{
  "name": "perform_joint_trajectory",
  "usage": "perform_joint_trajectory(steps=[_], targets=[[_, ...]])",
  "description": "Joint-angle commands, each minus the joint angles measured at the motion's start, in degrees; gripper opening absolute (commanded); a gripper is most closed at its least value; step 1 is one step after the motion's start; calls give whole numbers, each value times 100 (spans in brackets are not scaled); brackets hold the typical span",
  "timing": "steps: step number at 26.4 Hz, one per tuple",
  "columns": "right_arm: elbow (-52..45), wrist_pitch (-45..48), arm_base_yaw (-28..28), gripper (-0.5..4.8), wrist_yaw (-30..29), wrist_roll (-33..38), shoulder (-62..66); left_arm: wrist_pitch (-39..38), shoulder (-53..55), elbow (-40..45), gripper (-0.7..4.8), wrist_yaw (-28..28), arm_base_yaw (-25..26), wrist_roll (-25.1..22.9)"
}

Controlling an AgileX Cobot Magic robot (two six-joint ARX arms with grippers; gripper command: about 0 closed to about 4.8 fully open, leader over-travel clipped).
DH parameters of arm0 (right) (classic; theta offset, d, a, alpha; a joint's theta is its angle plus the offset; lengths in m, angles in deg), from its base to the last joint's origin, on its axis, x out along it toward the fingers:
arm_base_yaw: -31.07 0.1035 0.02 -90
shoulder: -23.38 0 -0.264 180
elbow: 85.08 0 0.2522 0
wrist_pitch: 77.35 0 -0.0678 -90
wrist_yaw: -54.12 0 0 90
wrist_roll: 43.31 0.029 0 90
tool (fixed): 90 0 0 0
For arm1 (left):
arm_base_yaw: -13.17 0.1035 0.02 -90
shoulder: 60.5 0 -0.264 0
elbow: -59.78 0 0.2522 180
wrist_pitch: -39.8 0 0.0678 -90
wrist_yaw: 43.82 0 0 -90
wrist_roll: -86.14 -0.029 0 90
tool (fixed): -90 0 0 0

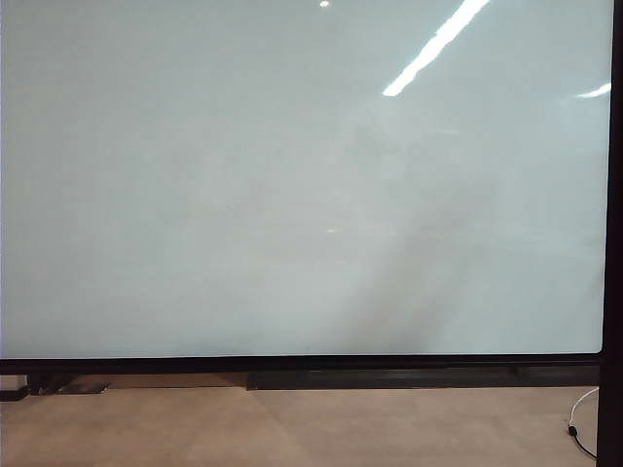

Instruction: Pick up the pen on the shelf to the right of the whiteboard and draw a triangle.

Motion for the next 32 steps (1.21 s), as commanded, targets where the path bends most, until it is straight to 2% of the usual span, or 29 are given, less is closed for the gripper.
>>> perform_joint_trajectory(steps=[1,12,14,15,17,19,22,23,24,26,28,30,32], targets=[[24,55,2,-1,0,9,2,-31,0,-11,-5,-4,-2,-4],[24,55,2,-1,-87,168,2,-31,0,-11,-5,-4,-2,-4],[26,142,2,-1,-455,396,2,-31,0,-11,-5,-4,-2,-4],[35,498,4,-1,-942,629,2,-31,0,-11,-5,-4,-2,-4],[258,852,2,-1,-1038,868,55,-31,0,-11,-5,-4,-2,-4],[691,623,-17,-1,-1003,748,271,-31,0,-11,-5,-4,-2,-4],[1460,306,-122,1,-1036,168,1134,-31,0,-11,-5,-7,-2,-4],[1668,302,-173,18,-1051,168,1458,-31,0,-11,-5,-4,-2,-4],[1862,339,-236,57,-1049,168,1784,-33,0,-11,-5,-4,-2,-4],[2216,619,-450,170,-1093,221,2487,-35,0,-11,-5,-4,-2,-4],[2476,1008,-778,250,-1263,229,3075,-35,0,-11,-5,-4,-2,-4],[2614,1384,-1167,267,-1703,232,3473,-35,0,-11,-5,-4,-2,-4],[2647,1954,-1663,266,-2459,260,3871,-35,0,-11,-5,-4,-2,-4]])
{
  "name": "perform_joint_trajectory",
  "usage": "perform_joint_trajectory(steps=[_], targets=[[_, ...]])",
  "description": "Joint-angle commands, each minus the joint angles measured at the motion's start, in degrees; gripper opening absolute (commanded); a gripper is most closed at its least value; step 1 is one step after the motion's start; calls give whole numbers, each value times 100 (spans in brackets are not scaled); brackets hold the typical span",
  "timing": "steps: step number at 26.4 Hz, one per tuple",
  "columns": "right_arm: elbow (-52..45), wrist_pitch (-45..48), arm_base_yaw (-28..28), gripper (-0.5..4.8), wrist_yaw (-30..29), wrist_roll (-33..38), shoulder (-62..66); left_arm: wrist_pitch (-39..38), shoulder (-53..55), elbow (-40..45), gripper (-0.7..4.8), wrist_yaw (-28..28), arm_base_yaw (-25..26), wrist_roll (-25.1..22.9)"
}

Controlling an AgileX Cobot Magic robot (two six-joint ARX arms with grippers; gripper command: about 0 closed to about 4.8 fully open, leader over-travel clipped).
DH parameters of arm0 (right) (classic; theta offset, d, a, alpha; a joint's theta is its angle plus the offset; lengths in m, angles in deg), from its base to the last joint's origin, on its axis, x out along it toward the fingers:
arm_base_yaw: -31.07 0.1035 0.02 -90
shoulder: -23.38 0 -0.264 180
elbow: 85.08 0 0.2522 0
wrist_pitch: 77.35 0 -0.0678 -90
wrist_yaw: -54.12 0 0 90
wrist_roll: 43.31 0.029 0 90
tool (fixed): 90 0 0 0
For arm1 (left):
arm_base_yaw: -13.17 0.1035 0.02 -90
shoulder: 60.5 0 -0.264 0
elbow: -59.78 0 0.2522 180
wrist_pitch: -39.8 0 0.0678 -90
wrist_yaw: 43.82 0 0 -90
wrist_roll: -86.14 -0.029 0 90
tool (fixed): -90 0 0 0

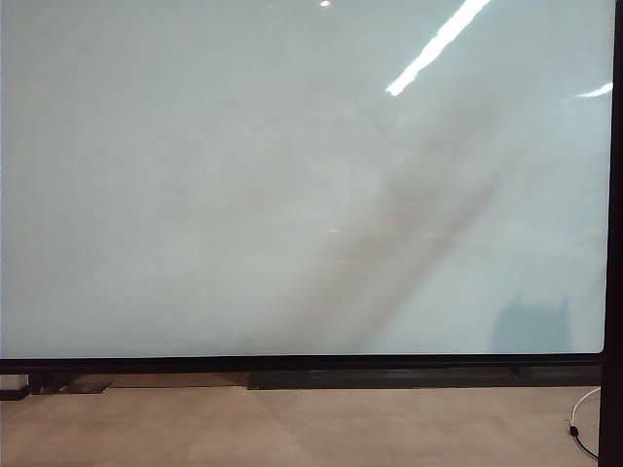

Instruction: Pick up the pen on the shelf to the right of the whiteboard and draw a triangle.

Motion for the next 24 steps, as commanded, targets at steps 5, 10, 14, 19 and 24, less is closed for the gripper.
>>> perform_joint_trajectory(steps=[5,10,14,19,24], targets=[[42,2236,-1600,272,-2140,817,1919,-35,0,-11,-5,-4,-2,-4],[42,4452,-1576,331,-2962,1244,3429,-42,0,-11,-5,0,-7,-4],[44,5093,-1421,341,-2728,994,3991,-46,0,-11,-5,-2,-2,-4],[24,4966,-1425,342,-2638,275,4811,-46,0,-11,-5,-2,-2,-4],[-35,5661,-1449,343,-2608,229,5770,-46,0,-11,-5,0,-2,-4]])
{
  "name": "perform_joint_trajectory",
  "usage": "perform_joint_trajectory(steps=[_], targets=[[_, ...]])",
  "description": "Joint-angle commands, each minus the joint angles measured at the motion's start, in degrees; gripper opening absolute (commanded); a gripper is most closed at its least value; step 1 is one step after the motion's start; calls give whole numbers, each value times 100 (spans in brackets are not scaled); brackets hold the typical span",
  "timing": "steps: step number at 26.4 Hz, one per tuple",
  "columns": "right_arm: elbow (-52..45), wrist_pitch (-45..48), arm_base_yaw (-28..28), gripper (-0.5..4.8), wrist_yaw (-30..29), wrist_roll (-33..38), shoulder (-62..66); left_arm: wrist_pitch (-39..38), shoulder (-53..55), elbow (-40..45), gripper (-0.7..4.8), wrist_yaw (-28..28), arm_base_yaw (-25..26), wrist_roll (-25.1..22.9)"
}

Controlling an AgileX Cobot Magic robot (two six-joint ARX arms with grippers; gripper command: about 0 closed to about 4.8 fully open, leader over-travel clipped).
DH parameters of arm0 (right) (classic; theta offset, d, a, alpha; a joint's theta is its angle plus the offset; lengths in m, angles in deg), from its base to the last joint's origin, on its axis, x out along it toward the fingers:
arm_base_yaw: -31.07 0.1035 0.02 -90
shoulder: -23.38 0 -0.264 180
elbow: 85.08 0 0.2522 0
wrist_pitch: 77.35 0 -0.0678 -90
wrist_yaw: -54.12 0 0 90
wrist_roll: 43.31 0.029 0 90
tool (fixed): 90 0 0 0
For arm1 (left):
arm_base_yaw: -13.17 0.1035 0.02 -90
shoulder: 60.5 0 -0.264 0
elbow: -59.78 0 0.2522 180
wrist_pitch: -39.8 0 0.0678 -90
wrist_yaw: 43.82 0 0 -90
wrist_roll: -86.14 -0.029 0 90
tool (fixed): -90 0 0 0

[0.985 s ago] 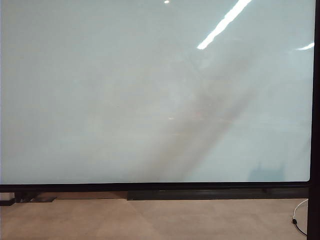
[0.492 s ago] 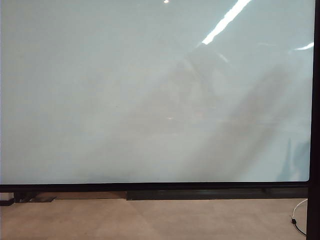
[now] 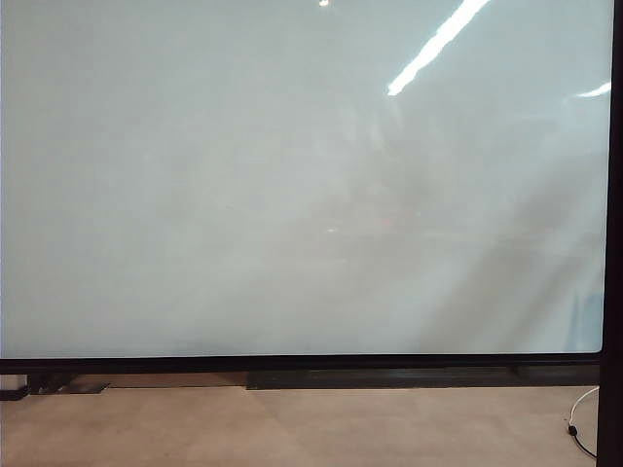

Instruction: Pick up the pen on the shelf to the right of the whiteboard and draw a triangle.

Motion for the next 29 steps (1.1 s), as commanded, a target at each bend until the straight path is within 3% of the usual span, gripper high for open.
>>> perform_joint_trajectory(steps=[1,6,29], targets=[[-2,774,-7,343,7,-44,531,-46,0,-13,-5,-4,-2,-4],[181,1462,15,350,575,-42,1388,-46,0,-11,-5,-2,-2,-4],[1912,1467,225,347,586,-26,3099,-46,0,-11,-5,-2,-2,-4]])
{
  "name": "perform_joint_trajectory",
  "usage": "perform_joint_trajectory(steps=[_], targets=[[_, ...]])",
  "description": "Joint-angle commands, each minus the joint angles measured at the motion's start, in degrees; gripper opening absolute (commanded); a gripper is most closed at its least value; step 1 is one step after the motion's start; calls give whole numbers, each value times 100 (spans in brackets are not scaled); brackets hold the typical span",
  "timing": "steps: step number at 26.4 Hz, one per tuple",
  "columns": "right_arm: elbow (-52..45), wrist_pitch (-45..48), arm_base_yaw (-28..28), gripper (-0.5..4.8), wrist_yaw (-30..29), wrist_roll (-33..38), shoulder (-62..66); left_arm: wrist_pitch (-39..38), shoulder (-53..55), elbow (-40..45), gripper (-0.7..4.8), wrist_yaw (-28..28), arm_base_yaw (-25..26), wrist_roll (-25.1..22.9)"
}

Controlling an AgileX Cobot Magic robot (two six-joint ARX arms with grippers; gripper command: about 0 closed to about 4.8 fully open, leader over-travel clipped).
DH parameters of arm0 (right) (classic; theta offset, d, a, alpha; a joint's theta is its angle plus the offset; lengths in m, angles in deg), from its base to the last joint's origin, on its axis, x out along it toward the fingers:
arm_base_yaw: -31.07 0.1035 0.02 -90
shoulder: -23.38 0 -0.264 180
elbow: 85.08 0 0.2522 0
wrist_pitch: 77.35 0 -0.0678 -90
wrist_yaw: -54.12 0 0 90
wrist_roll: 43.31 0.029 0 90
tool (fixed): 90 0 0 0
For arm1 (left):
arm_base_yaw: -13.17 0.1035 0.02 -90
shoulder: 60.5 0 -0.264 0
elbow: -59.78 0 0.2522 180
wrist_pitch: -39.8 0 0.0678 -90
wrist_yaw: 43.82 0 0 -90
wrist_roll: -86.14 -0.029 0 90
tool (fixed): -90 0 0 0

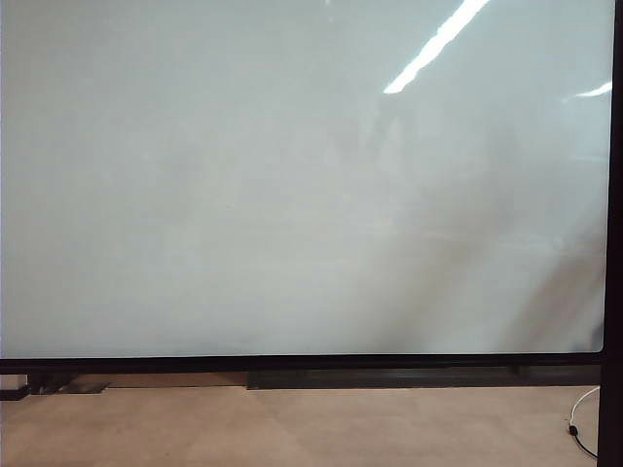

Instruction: Pick up the pen on the shelf to the right of the whiteboard and draw a triangle.

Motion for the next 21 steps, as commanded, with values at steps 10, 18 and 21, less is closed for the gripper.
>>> perform_joint_trajectory(steps=[10,18,21], targets=[[494,101,79,345,24,28,332,-46,0,-11,-5,-2,-2,-4],[691,101,173,344,90,28,387,-46,0,-11,-5,-4,-2,-4],[691,101,173,334,129,35,387,-46,0,-11,-5,-4,-2,-4]])
